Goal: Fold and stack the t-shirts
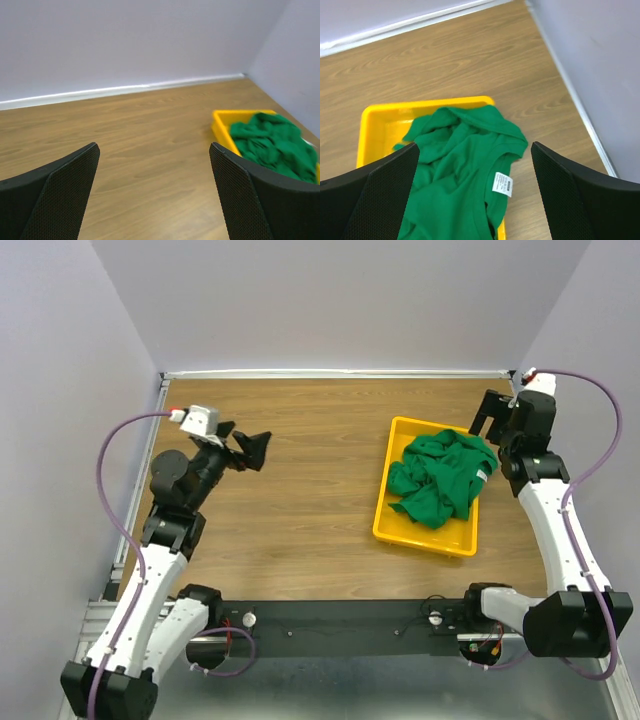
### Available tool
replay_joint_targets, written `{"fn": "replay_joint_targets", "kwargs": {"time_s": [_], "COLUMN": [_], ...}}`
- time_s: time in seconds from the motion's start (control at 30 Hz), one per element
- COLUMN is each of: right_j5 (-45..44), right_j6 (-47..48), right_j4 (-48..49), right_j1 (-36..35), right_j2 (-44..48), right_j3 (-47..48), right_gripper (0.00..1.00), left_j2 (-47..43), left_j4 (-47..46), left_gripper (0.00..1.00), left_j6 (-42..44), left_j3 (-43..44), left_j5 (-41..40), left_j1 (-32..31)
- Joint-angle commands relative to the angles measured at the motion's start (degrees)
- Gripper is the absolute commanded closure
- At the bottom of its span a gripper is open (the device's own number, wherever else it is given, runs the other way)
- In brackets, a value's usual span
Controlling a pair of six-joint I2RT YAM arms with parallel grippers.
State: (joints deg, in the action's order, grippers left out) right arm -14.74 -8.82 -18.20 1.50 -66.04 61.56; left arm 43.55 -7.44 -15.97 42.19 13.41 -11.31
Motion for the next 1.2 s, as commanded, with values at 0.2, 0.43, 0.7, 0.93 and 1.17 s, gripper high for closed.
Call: {"fn": "replay_joint_targets", "kwargs": {"time_s": [0.2, 0.43, 0.7, 0.93, 1.17], "right_j5": [29.5, 47.2, 53.8, 56.1, 57.7], "right_j6": [23.2, 20.5, 18.7, 16.8, 15.8], "right_j4": [-11.9, -14.7, -16.7, -16.7, -16.7], "right_j1": [0.9, 17.3, 19.7, 20.1, 20.2], "right_j2": [1.0, -2.9, -5.0, -5.3, -5.4], "right_j3": [2.3, 2.9, 3.3, 3.1, 3.8], "right_gripper": [0.0, 0.0, 0.0, 0.0, 0.0], "left_j2": [16.3, 42.3, 66.3, 82.9, 91.8], "left_j4": [0.8, 4.4, 9.3, 15.9, 22.2], "left_gripper": [0.05, 0.19, 0.2, 0.2, 0.77], "left_j6": [4.2, 10.1, 11.5, 13.7, 15.6], "left_j3": [6.8, 22.6, 41.7, 63.1, 73.1], "left_j5": [-11.2, -10.6, -8.9, -12.9, -6.6], "left_j1": [-29.8, -38.3, -44.5, -45.5, -45.5]}}
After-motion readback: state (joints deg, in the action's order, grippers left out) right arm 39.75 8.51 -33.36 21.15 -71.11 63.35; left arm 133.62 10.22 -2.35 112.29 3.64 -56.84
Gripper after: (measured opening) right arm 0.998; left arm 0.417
